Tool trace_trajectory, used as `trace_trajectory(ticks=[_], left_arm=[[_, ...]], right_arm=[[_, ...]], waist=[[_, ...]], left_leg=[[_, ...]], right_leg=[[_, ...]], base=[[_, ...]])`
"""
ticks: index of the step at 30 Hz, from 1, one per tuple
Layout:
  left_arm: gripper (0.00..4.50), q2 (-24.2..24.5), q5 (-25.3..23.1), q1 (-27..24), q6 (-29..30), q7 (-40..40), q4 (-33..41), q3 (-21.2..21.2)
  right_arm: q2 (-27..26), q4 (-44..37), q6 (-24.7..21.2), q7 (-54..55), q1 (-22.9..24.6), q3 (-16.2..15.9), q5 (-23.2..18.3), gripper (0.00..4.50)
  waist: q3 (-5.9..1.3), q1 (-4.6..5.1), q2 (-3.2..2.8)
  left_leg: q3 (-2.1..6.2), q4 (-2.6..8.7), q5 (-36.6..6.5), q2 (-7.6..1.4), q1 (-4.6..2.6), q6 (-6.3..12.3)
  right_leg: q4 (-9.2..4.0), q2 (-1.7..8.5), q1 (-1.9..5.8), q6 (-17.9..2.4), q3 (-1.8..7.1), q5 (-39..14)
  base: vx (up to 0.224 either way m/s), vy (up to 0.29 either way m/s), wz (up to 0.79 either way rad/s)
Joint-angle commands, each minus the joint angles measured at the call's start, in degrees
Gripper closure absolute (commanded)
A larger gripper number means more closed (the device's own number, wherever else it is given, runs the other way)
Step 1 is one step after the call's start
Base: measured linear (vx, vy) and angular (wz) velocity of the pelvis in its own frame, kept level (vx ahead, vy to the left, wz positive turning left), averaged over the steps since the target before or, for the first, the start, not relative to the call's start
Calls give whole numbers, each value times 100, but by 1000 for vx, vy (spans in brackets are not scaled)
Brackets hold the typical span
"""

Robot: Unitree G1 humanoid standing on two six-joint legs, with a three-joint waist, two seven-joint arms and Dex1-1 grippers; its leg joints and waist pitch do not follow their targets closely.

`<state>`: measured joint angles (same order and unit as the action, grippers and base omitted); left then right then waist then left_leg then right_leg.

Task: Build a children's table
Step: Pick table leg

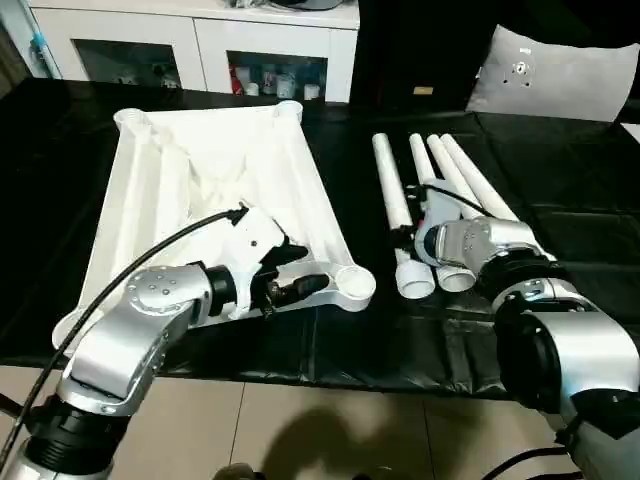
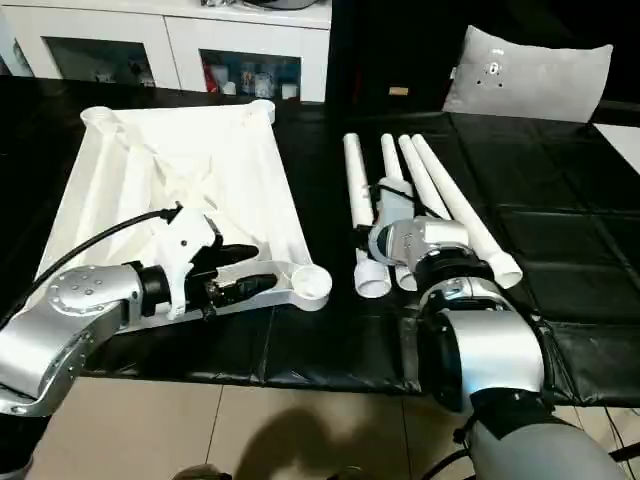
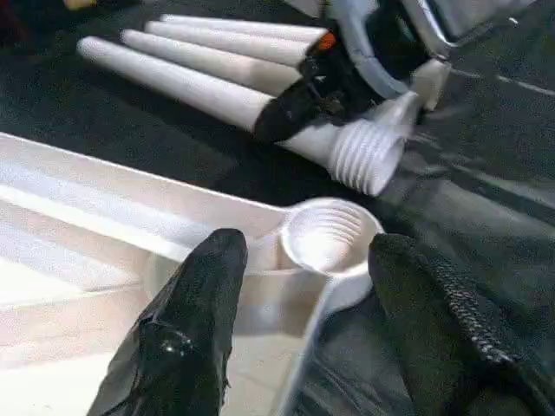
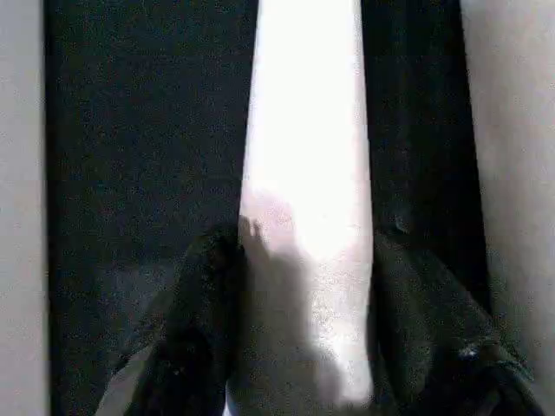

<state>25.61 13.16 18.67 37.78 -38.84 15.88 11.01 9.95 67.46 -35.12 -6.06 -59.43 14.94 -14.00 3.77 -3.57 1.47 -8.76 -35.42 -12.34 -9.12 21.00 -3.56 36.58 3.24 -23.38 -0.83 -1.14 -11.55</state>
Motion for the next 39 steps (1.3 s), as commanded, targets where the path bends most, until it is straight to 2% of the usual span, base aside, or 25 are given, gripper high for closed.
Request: trace_trajectory(ticks=[1,2,4,5,6,8,9,10,11,13,15,16,17,18,19,20,23,24,25,26,28,34,36,39], left_arm=[[185,-88,-190,148,-115,264,-134,-109],[185,-116,-226,172,-85,344,-179,-129],[185,-188,-506,315,-113,742,-418,-167],[156,-230,-582,365,-133,885,-499,-203],[149,-407,-644,496,-290,1221,-649,-379],[144,-532,-593,566,-393,1361,-709,-502],[130,-593,-535,604,-530,1353,-714,-536],[130,-624,-506,622,-613,1347,-716,-548],[107,-734,-429,665,-708,1392,-717,-612],[107,-904,-333,791,-663,1524,-752,-735],[83,-1159,-155,1071,-507,1709,-913,-954],[69,-1308,18,1201,-410,1759,-1010,-1103],[65,-1427,144,1294,-352,1797,-1090,-1221],[66,-1565,472,1386,-327,1666,-1169,-1389],[64,-1691,796,1466,-295,1538,-1218,-1541],[52,-1795,1051,1525,-245,1471,-1232,-1655],[26,-2054,1587,1676,32,1434,-1257,-1886],[24,-2082,1669,1690,81,1404,-1244,-1899],[18,-2221,2047,1749,346,1276,-1175,-1967],[9,-2221,2047,1749,346,1276,-1175,-1967],[3,-2378,2450,1832,699,1116,-1099,-2002],[0,-2456,2795,1891,877,1059,-1065,-1954],[0,-2524,2968,1946,963,1060,-1082,-1984],[0,-2510,2952,1960,990,1048,-1071,-1942]], right_arm=[[-71,-474,572,-129,85,215,-244,263],[-104,-592,767,-174,116,294,-322,263],[-156,-930,777,-323,168,461,-523,263],[-176,-1064,767,-365,192,516,-591,263],[-195,-1547,654,-634,332,582,-768,263],[-207,-1948,533,-919,480,600,-933,263],[-223,-2297,420,-1254,635,588,-1113,263],[-237,-2499,371,-1439,730,576,-1218,263],[-246,-2813,276,-1749,896,550,-1390,264],[-244,-3246,240,-2157,1180,451,-1581,264],[-228,-3897,217,-2817,1662,312,-1888,264],[-216,-4153,156,-3082,1864,282,-2045,264],[-213,-4355,88,-3251,2012,273,-2159,264],[-220,-4600,-44,-3450,2183,307,-2359,264],[-219,-4820,-147,-3674,2350,334,-2550,264],[-217,-5006,-233,-3866,2482,349,-2710,264],[-191,-5471,-480,-4205,2800,334,-3050,264],[-187,-5526,-495,-4246,2838,322,-3085,264],[-159,-5740,-554,-4407,2991,253,-3211,264],[-159,-5740,-554,-4407,2991,253,-3211,264],[-142,-6021,-651,-4534,3163,188,-3381,264],[-128,-6353,-764,-4449,3322,57,-3408,264],[-78,-6591,-818,-4530,3434,-99,-3411,264],[-54,-6679,-760,-4538,3477,-189,-3340,264]], waist=[[-429,-37,-22],[-450,-40,-12],[-464,-38,-17],[-450,-25,-4],[-446,-38,-40],[-466,-59,-48],[-460,-67,-26],[-457,-85,-53],[-458,-101,-49],[-459,-161,-37],[-468,-201,-23],[-459,-205,39],[-457,-240,18],[-461,-247,25],[-435,-253,43],[-441,-274,36],[-434,-271,50],[-428,-273,53],[-430,-275,57],[-430,-296,46],[-422,-291,53],[-411,-309,44],[-416,-312,39],[-415,-304,39]], left_leg=[[-5,390,-184,-265,4,58],[-9,375,-115,-270,-7,95],[-3,362,56,-246,10,229],[-16,362,29,-237,22,264],[-8,361,-21,-236,15,286],[7,361,-20,-256,3,289],[2,368,-50,-258,3,296],[7,366,-54,-249,5,311],[5,368,-86,-270,-6,328],[1,366,-29,-280,-9,370],[-2,353,-35,-279,-10,393],[-11,364,-53,-281,-12,417],[0,361,-51,-291,-16,437],[9,367,-37,-288,-7,435],[-4,375,-95,-263,6,425],[2,371,-104,-275,5,416],[13,373,-138,-276,14,442],[17,375,-185,-277,20,451],[7,373,-156,-269,15,416],[10,369,-150,-271,11,422],[11,377,-183,-273,9,401],[27,395,-152,-277,23,328],[28,394,-144,-286,14,316],[36,401,-118,-289,21,319]], right_leg=[[-301,405,353,-1453,195,73],[-285,416,362,-1450,197,190],[-260,386,365,-1478,188,468],[-278,365,366,-1458,196,489],[-286,363,363,-1456,193,440],[-283,379,375,-1464,188,464],[-294,376,367,-1486,185,425],[-292,368,374,-1484,185,434],[-304,382,364,-1491,187,432],[-300,377,367,-1532,189,529],[-295,391,366,-1560,193,539],[-319,393,372,-1553,194,494],[-312,408,371,-1562,198,425],[-318,414,374,-1553,188,327],[-354,419,384,-1558,191,129],[-350,428,384,-1553,192,98],[-364,421,366,-1526,183,-43],[-386,427,362,-1488,181,-204],[-386,429,364,-1454,184,-301],[-395,433,356,-1454,183,-319],[-410,422,343,-1419,178,-451],[-439,421,345,-1224,180,-613],[-440,418,338,-1211,178,-556],[-434,416,343,-1221,167,-455]], base=[[0,0,0],[0,0,0],[0,0,0],[0,0,0],[0,0,0],[0,0,0],[0,0,0],[0,0,0],[0,0,0],[0,0,0],[0,0,0],[0,0,0],[0,0,0],[0,0,0],[0,0,0],[0,0,0],[0,0,0],[0,0,0],[0,0,0],[0,0,0],[0,0,0],[0,0,0],[0,0,0],[0,0,0]])
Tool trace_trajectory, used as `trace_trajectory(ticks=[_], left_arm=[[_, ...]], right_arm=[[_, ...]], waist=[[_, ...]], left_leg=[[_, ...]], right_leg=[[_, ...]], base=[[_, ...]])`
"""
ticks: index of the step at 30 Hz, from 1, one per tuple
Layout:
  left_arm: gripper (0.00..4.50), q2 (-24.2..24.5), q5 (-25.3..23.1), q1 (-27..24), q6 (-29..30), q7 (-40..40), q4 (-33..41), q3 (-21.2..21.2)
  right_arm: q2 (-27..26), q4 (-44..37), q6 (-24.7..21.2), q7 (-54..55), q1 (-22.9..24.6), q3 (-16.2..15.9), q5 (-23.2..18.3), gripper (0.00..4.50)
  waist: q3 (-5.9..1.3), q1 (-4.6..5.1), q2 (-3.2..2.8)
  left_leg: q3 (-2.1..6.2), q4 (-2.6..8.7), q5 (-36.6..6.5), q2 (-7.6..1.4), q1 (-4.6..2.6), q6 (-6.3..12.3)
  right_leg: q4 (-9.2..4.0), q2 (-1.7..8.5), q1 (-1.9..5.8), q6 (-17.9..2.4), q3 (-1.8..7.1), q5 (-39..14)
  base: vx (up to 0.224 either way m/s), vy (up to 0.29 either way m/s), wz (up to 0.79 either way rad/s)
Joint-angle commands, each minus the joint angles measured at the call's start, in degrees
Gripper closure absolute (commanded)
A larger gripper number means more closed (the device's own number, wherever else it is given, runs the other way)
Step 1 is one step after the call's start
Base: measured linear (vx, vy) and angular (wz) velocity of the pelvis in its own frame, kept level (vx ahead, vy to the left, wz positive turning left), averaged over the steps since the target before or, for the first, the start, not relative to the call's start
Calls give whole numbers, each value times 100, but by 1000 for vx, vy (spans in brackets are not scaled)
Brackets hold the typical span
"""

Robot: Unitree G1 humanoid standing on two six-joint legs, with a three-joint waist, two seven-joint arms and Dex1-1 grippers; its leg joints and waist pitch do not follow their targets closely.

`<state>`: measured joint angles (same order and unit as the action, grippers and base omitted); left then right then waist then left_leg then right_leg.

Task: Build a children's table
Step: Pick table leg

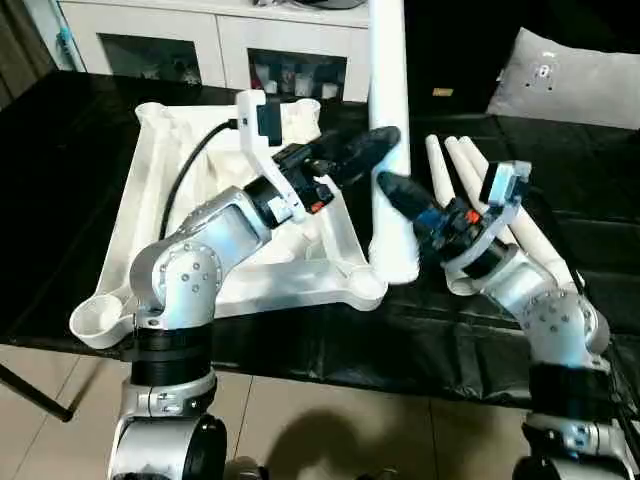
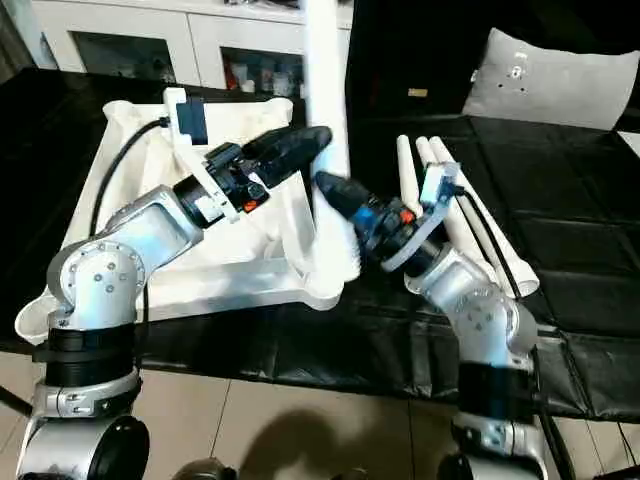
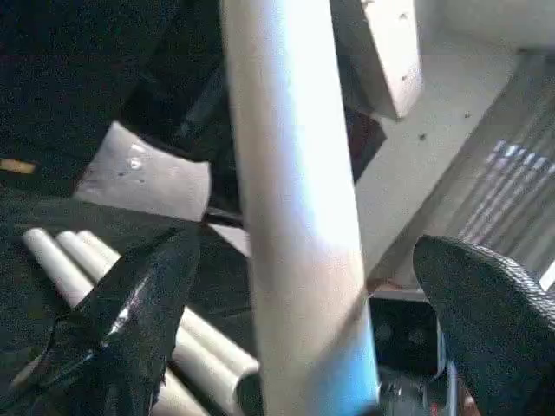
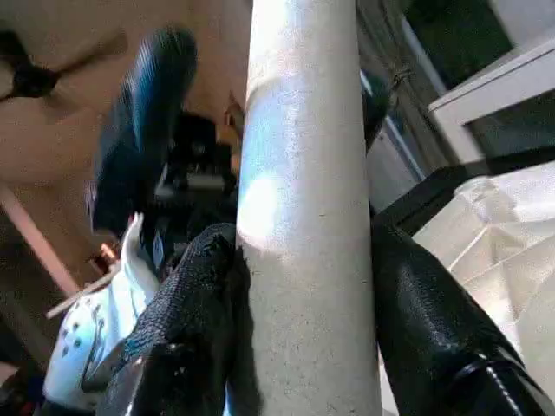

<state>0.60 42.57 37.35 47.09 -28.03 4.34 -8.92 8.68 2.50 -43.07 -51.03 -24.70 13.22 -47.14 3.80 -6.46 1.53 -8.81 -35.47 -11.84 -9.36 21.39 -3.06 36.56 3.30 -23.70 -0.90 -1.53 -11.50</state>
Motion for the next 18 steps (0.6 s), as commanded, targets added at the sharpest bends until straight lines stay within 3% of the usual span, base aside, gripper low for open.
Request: trace_trajectory(ticks=[1,2,3,5,8,12,13,16,18], left_arm=[[0,1,-151,96,-92,2,79,120],[0,-2,-171,97,-118,8,78,125],[18,2,-619,100,-640,140,57,270],[37,67,-900,89,-915,184,56,417],[49,35,-1163,59,-1177,412,68,565],[81,-128,-1544,97,-1283,1092,-50,635],[81,-182,-1634,118,-1325,1265,-135,605],[119,-236,-1910,163,-1479,1515,-340,652],[126,-282,-2083,183,-1642,1609,-443,734]], right_arm=[[89,-227,151,-5,19,-121,113,264],[93,-236,165,-5,21,-137,132,264],[132,-374,438,52,51,-402,507,264],[132,-442,545,124,66,-510,661,264],[-44,-400,845,652,-4,-605,1026,264],[-233,-232,1670,1047,-24,-844,1723,264],[-274,-167,2134,1072,-23,-952,2004,264],[-140,-124,2532,1212,-18,-1408,2626,264],[-174,-35,3069,1332,-4,-1580,3004,264]], waist=[[-418,-20,35],[-419,-17,35],[-420,-22,31],[-419,-18,43],[-422,-8,10],[-430,8,5],[-434,6,18],[-437,12,16],[-437,14,11]], left_leg=[[43,407,-164,-270,-15,272],[41,405,-162,-270,-15,263],[45,407,-142,-277,-15,262],[55,417,-131,-291,-12,249],[43,418,-118,-305,-35,176],[40,424,-158,-332,-27,48],[36,420,-149,-321,-32,46],[44,414,-60,-309,-9,73],[44,412,-78,-311,-13,92]], right_leg=[[-442,417,377,-1188,205,-476],[-440,418,379,-1173,208,-477],[-444,423,382,-1150,207,-463],[-456,430,389,-1023,203,-481],[-441,437,362,-1033,199,-424],[-421,453,375,-1103,172,-240],[-415,449,390,-1105,171,-187],[-403,438,404,-1047,165,-9],[-404,449,398,-1044,168,8]], base=[[0,0,0],[0,0,0],[0,0,0],[0,0,0],[0,0,0],[0,0,0],[0,0,0],[0,0,0],[0,0,0]])
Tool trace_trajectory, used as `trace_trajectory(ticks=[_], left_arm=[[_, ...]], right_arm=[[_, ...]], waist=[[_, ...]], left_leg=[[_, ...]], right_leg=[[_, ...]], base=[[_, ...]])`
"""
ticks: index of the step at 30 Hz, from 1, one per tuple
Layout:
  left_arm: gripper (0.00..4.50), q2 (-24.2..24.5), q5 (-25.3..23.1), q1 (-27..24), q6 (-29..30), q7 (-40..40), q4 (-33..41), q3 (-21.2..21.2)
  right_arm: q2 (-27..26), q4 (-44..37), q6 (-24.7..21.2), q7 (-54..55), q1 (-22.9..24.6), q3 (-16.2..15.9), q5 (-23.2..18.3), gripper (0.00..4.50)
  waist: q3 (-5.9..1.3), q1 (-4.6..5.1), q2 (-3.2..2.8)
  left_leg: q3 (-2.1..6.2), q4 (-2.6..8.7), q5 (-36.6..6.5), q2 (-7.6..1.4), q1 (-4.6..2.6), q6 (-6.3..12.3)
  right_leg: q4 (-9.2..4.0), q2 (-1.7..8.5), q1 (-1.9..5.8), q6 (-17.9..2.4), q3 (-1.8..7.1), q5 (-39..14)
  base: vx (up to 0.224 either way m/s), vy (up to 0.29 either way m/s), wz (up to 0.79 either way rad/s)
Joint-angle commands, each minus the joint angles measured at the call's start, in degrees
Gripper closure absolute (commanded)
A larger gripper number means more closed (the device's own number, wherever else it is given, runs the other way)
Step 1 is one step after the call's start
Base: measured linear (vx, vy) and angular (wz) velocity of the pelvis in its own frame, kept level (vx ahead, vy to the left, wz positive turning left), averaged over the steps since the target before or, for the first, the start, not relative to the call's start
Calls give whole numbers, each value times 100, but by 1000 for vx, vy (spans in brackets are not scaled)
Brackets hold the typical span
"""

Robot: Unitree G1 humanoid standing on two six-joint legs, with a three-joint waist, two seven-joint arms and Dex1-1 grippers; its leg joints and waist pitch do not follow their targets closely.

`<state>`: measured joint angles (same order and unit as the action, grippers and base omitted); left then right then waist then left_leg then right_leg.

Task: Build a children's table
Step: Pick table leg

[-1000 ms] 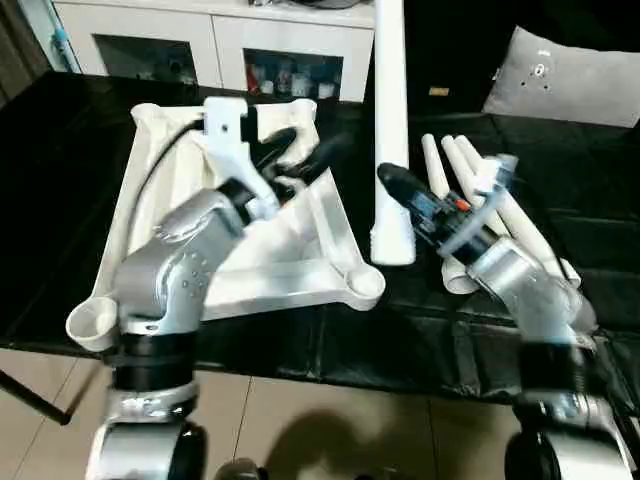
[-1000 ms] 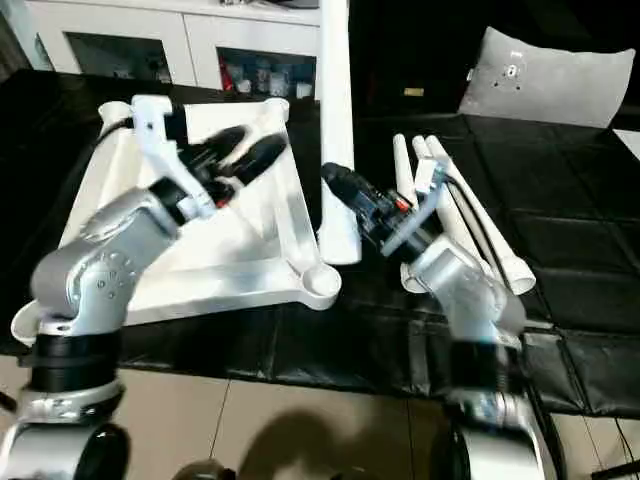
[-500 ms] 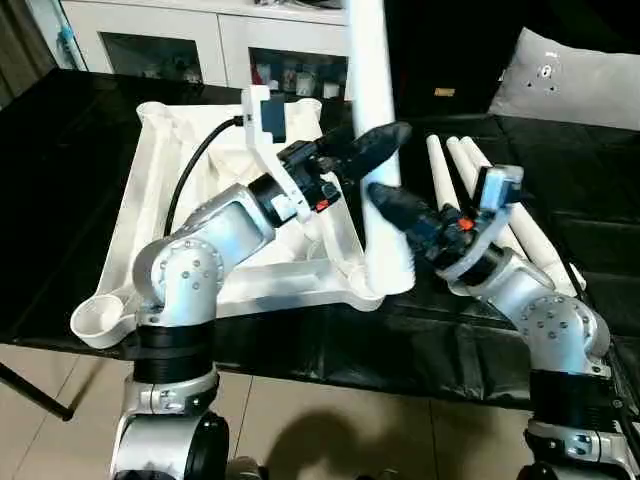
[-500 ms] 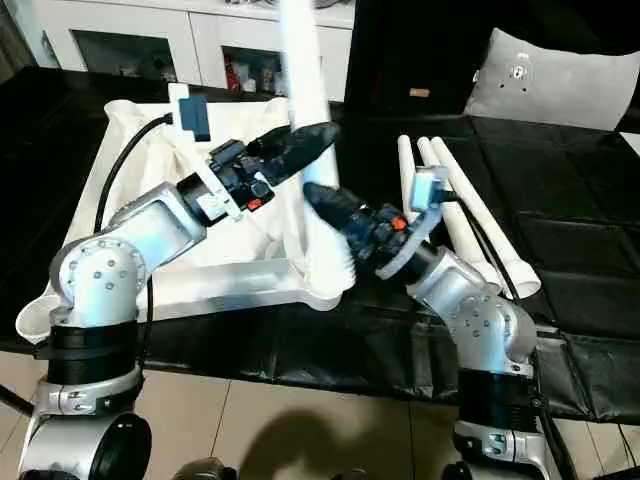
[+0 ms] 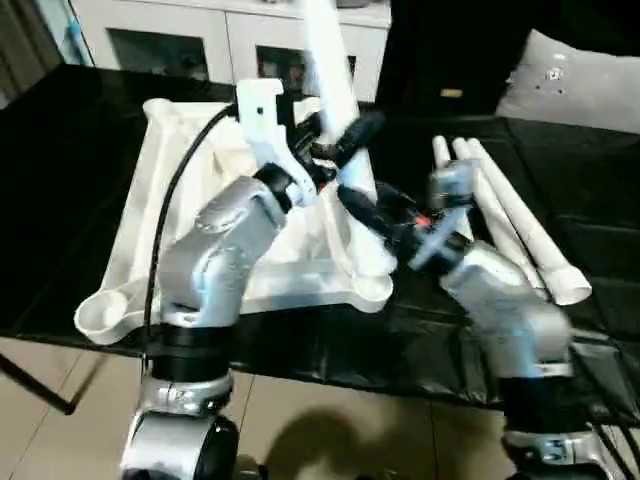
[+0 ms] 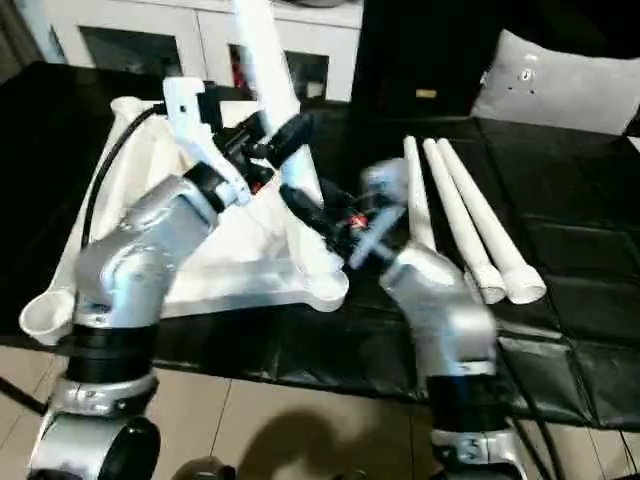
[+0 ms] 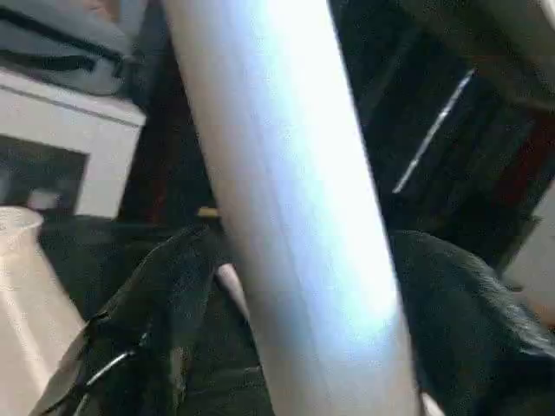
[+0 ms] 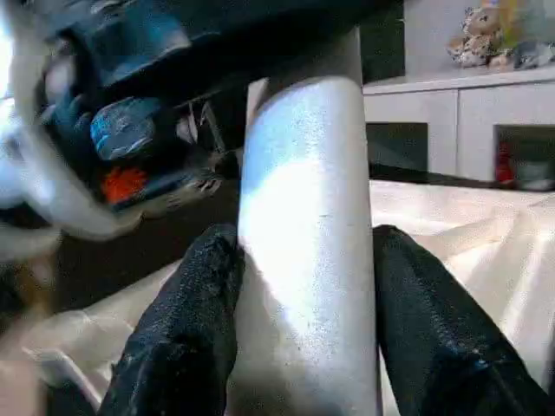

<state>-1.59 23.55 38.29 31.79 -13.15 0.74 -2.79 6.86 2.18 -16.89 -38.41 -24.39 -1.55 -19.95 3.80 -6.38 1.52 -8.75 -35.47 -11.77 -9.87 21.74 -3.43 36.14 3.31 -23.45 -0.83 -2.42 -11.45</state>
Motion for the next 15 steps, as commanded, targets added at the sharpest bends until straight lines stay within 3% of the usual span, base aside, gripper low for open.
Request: trace_trajectory(ticks=[1,8,15], left_arm=[[139,-99,-259,91,-197,167,-113,174],[198,-152,-878,63,-670,482,-194,581],[235,-122,-1336,39,-1053,720,-322,723]], right_arm=[[-58,41,669,157,-27,-115,388,264],[-195,362,1427,470,-14,-348,887,264],[-316,623,1844,709,-101,-241,962,264]], waist=[[-437,11,13],[-441,16,2],[-445,58,-9]], left_leg=[[33,408,-119,-264,-45,136],[44,406,-144,-273,-38,268],[50,408,-206,-279,-39,279]], right_leg=[[-371,451,364,-1066,257,-15],[-345,449,376,-1151,255,184],[-335,448,384,-1209,252,244]], base=[[0,0,0],[0,0,0],[0,0,0]])
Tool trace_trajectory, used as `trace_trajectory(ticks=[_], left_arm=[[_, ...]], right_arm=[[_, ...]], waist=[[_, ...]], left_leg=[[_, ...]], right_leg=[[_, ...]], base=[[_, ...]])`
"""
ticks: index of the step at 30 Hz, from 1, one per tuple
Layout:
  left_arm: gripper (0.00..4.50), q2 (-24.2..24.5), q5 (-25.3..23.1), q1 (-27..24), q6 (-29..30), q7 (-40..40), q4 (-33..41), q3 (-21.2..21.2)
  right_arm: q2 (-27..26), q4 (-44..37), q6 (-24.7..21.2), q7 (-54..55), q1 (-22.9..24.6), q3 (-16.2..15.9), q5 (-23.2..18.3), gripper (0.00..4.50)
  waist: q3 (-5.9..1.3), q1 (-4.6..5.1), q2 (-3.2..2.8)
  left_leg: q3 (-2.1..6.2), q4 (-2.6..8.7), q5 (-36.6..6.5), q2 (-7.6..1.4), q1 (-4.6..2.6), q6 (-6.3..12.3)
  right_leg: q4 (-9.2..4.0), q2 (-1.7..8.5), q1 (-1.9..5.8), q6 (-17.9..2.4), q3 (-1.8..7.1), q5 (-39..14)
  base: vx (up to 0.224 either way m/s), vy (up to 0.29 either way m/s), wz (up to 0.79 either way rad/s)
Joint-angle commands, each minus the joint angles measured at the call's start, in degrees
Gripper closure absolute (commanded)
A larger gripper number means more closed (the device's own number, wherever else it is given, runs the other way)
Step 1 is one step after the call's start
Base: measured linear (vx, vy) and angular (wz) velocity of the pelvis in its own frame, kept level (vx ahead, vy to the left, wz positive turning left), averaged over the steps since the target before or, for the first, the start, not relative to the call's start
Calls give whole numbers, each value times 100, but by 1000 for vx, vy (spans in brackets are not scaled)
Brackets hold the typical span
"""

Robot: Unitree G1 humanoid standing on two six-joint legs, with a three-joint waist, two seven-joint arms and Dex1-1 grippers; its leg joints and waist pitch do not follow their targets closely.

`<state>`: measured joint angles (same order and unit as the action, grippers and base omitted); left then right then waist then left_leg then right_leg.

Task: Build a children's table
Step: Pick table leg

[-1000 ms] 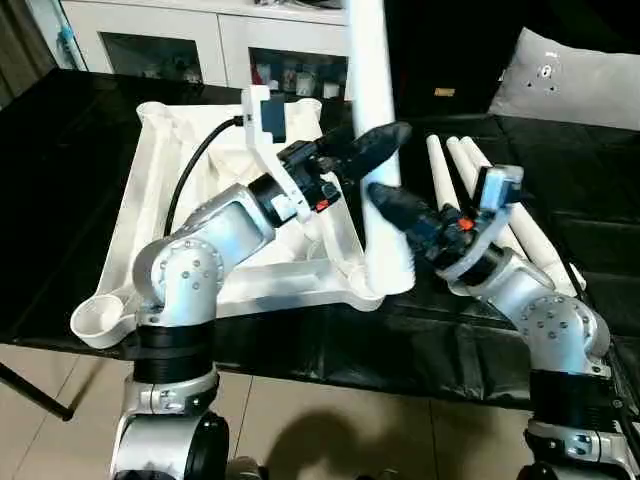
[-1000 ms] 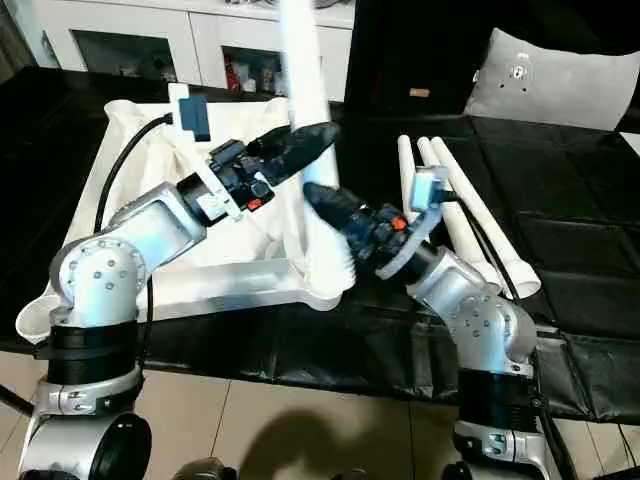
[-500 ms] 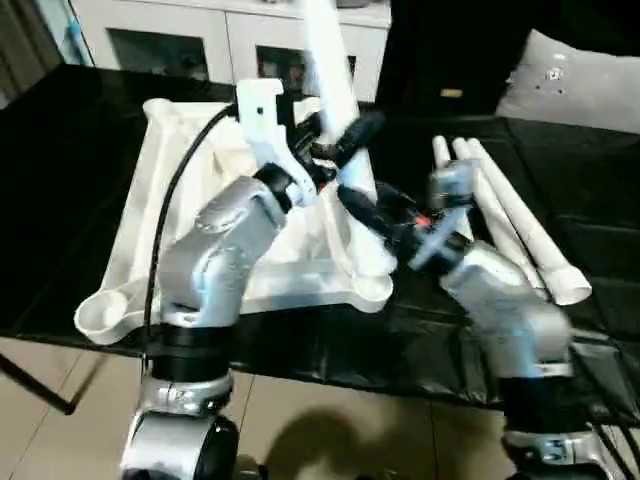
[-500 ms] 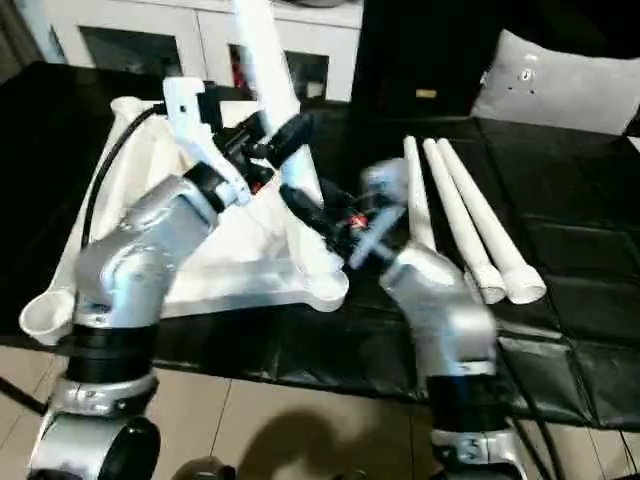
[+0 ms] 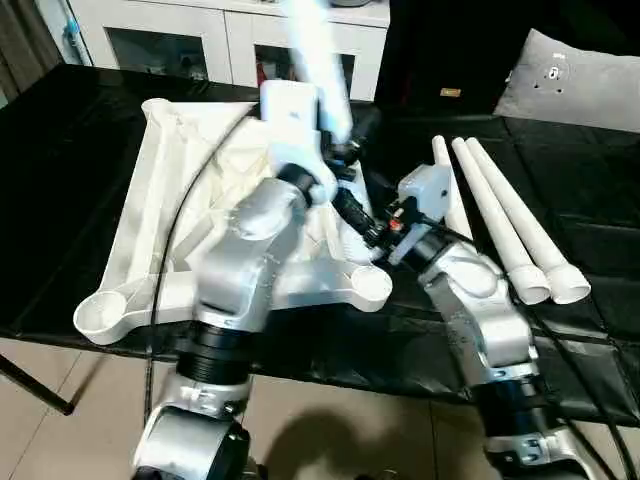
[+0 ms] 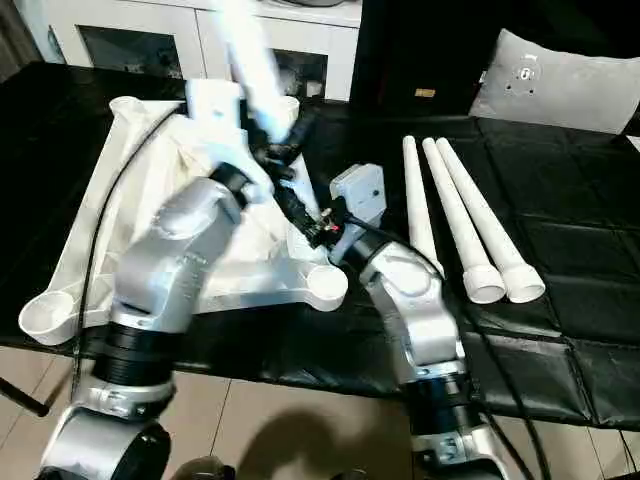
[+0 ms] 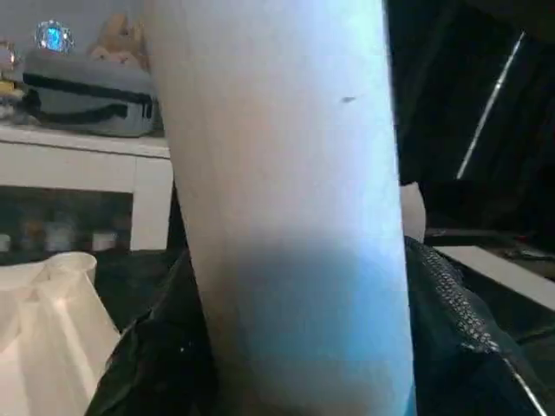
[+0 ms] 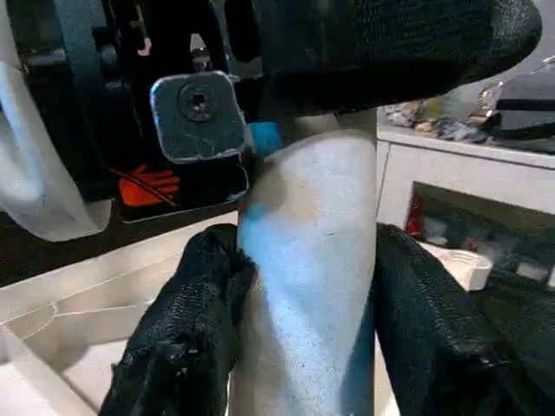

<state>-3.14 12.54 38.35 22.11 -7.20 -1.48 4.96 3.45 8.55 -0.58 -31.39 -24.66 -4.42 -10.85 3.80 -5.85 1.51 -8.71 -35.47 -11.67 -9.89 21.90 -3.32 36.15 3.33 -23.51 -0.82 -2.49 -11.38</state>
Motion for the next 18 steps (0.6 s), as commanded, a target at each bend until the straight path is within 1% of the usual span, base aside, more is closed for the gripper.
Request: trace_trajectory(ticks=[1,3,4,7,8,9,10,13,16,18], left_arm=[[236,38,-264,35,-124,136,-110,-45],[247,42,-294,41,-180,147,-128,-42],[249,41,-300,37,-202,159,-131,-41],[252,34,-284,26,-243,155,-129,-38],[253,5,-226,19,-255,134,-124,-65],[253,-24,-172,18,-260,115,-122,-91],[253,-102,-20,12,-239,94,-111,-177],[256,-228,269,9,-182,-2,-80,-330],[260,-364,589,33,-88,39,-39,-561],[260,-333,573,48,-90,57,-62,-587]], right_arm=[[15,14,217,3,-82,61,24,264],[9,72,284,18,-99,68,25,264],[4,100,299,22,-104,73,16,264],[11,169,382,37,-121,62,31,264],[11,187,397,32,-125,59,28,264],[14,204,413,33,-131,58,22,264],[20,217,425,28,-133,59,15,264],[35,237,440,19,-139,66,-9,264],[67,228,438,52,-153,80,12,265],[85,233,450,82,-167,79,44,265]], waist=[[-451,4,-8],[-442,20,-4],[-443,30,11],[-446,42,3],[-447,48,4],[-444,53,20],[-446,48,11],[-446,44,9],[-444,50,19],[-446,50,18]], left_leg=[[45,403,-202,-274,-55,272],[43,407,-237,-275,-52,294],[42,408,-241,-272,-50,308],[43,405,-233,-273,-50,324],[43,401,-201,-274,-49,340],[39,400,-204,-272,-47,359],[39,398,-201,-272,-48,369],[37,395,-202,-272,-50,382],[29,389,-222,-266,-48,409],[33,389,-201,-266,-47,426]], right_leg=[[-332,448,391,-1218,260,262],[-337,447,393,-1228,259,236],[-339,446,399,-1234,256,219],[-334,447,395,-1252,256,221],[-328,448,396,-1272,258,272],[-331,443,397,-1280,257,274],[-330,450,398,-1293,257,262],[-327,446,396,-1339,253,267],[-329,443,398,-1363,256,257],[-330,441,398,-1347,253,241]], base=[[0,0,0],[0,0,0],[0,0,0],[0,0,0],[0,0,0],[0,0,0],[0,0,0],[0,0,0],[0,0,0],[0,0,0]])
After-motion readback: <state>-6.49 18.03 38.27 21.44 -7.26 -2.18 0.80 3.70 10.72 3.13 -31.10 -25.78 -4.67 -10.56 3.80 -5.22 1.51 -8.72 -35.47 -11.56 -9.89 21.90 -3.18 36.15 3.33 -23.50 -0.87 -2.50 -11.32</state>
